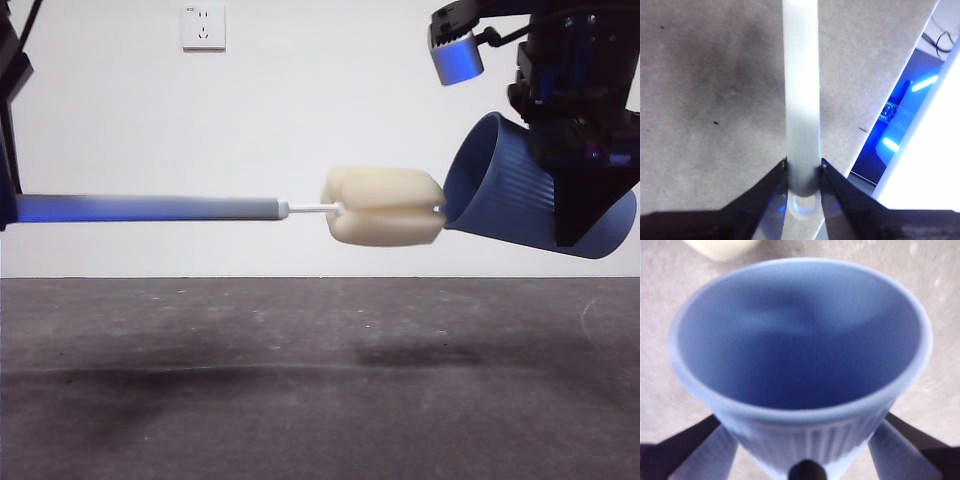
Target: Pick up the cup brush,pick up the cup,insert the brush into the cup,clean the cup,put the cup brush back,put the cup back to the fixed position on the table
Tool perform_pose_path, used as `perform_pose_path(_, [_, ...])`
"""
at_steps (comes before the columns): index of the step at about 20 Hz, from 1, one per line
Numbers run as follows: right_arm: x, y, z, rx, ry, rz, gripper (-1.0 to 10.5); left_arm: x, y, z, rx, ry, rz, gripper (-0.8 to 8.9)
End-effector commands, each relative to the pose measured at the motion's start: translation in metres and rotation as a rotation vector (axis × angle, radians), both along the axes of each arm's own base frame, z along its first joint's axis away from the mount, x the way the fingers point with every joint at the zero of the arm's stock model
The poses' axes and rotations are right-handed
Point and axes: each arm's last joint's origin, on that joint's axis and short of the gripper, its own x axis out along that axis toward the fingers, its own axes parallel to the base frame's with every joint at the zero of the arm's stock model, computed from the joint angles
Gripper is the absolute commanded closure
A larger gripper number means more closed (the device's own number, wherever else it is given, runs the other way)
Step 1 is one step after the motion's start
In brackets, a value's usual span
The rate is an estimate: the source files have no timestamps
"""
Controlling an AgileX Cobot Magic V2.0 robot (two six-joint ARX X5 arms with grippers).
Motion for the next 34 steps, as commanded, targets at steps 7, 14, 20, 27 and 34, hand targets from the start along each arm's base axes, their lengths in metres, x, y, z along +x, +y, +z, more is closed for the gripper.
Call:
perform_pose_path(7, [0.001, 0.034, -0.027, -0.184, -0.004, 0.163, 9.6, -0.003, -0.005, -0.003, 0.003, 0.001, -0.039, 8.22])
perform_pose_path(14, [-0.009, 0.06, -0.037, -0.201, -0.03, 0.286, 9.6, 0.004, -0.026, -0.015, -0.018, 0.015, -0.058, 8.22])
perform_pose_path(20, [-0.023, 0.074, -0.039, -0.197, -0.037, 0.35, 9.6, 0.015, -0.05, -0.03, -0.065, 0.021, -0.007, 8.22])
perform_pose_path(27, [-0.024, 0.075, -0.039, -0.182, -0.038, 0.332, 9.6, -0.003, -0.023, -0.022, 0.108, 0.062, 0.063, 8.22])
perform_pose_path(34, [-0.024, 0.075, -0.039, -0.182, -0.038, 0.332, 9.6, -0.029, 0.009, -0.003, 0.167, 0.104, 0.094, 8.22])
